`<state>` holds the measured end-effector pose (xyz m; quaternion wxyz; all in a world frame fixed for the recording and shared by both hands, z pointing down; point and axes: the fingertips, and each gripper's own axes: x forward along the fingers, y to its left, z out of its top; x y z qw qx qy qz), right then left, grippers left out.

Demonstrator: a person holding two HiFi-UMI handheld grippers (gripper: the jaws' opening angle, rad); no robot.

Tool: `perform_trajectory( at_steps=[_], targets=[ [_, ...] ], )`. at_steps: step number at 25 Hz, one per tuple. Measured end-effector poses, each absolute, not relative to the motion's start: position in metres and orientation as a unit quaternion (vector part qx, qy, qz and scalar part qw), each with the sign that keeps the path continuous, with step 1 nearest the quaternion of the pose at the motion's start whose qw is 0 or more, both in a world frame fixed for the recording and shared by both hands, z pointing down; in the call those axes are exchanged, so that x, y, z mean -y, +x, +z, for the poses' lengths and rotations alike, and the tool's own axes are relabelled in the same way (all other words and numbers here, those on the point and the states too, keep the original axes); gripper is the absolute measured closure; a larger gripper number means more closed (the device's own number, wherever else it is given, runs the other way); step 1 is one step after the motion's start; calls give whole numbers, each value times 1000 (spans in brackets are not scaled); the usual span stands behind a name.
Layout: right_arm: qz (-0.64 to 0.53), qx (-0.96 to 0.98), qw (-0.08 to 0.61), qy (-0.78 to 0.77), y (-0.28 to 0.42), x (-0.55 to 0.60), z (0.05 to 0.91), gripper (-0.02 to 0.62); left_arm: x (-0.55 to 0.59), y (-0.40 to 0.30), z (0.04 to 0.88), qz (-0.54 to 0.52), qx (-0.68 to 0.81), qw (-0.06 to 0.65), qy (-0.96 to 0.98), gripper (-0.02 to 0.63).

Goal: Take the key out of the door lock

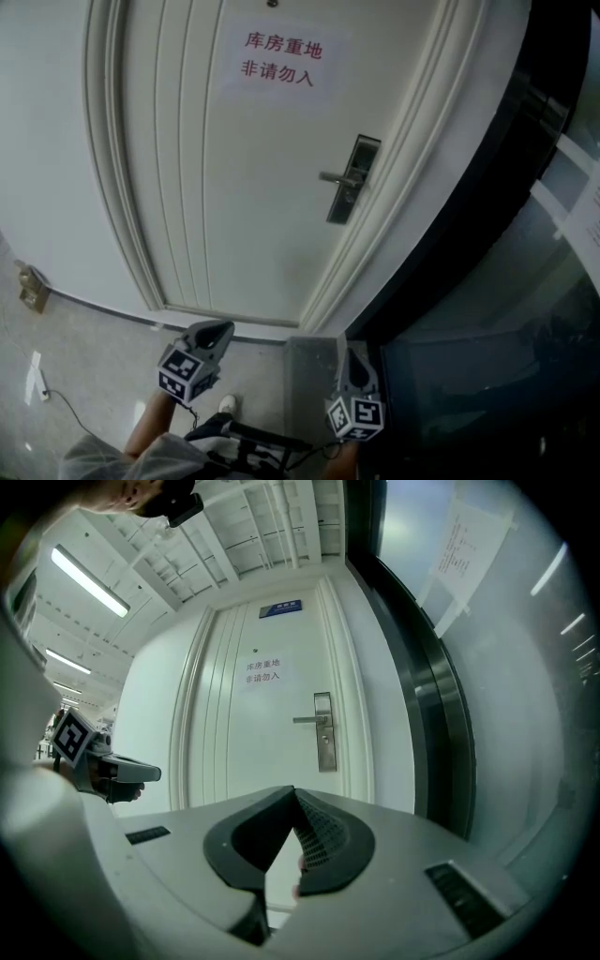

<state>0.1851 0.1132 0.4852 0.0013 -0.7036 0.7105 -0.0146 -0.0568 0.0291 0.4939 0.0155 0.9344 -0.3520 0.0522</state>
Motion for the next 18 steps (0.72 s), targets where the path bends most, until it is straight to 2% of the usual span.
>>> perform_trajectory(
  at_steps=[18],
  targets=[
    [-20,-701,-22,-713,200,11,470,583,102,-38,479,49,341,19,939,601]
  ],
)
